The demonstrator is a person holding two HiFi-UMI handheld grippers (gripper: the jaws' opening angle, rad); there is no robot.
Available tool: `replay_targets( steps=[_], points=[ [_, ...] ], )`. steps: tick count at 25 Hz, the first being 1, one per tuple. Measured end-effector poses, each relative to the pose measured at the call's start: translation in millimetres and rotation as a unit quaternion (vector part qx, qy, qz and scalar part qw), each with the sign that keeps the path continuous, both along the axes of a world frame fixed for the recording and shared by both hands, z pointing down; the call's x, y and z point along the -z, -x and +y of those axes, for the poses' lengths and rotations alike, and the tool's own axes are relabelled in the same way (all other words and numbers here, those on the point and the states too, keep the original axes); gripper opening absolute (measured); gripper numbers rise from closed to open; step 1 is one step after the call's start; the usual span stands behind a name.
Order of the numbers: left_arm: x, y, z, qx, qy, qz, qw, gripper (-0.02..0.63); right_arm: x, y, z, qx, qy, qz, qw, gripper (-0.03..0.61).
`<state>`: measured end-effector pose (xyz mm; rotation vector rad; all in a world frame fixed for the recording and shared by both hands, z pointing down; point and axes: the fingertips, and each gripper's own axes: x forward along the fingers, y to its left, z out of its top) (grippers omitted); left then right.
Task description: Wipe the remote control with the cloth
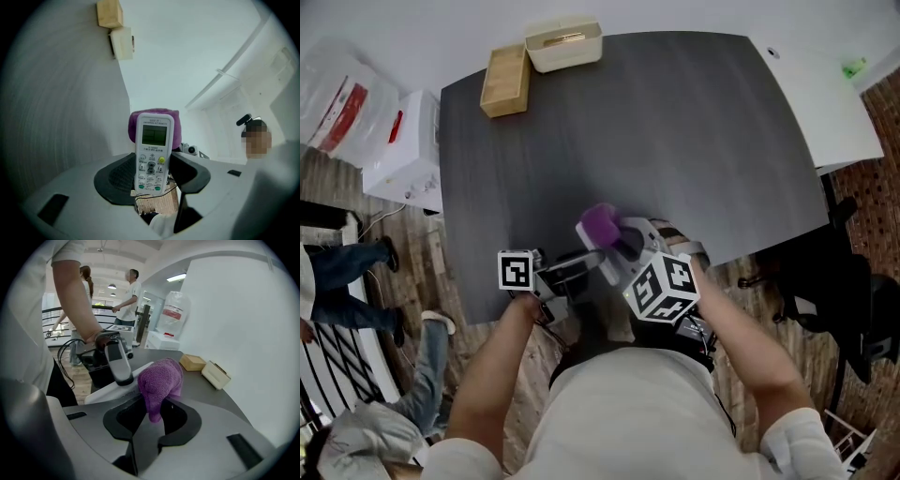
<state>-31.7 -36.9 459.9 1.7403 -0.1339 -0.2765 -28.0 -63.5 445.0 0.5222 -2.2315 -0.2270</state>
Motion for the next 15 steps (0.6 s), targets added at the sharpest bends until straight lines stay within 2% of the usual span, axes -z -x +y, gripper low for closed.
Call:
replay_targets(
  steps=[9, 15],
  points=[
    [8.7, 4.5, -10.0, 0.01, -0.008, 0.016, 0.9998, 0.224, -1.7, -4.4, 13.2, 0.026, 0.023, 0.0, 0.999, 0.097],
    [7.6, 3.6, -13.1, 0.027, -0.008, 0.025, 0.9993, 0.224, -1.9, -8.8, 16.3, 0.011, 0.023, -0.004, 1.0, 0.097]
  ],
)
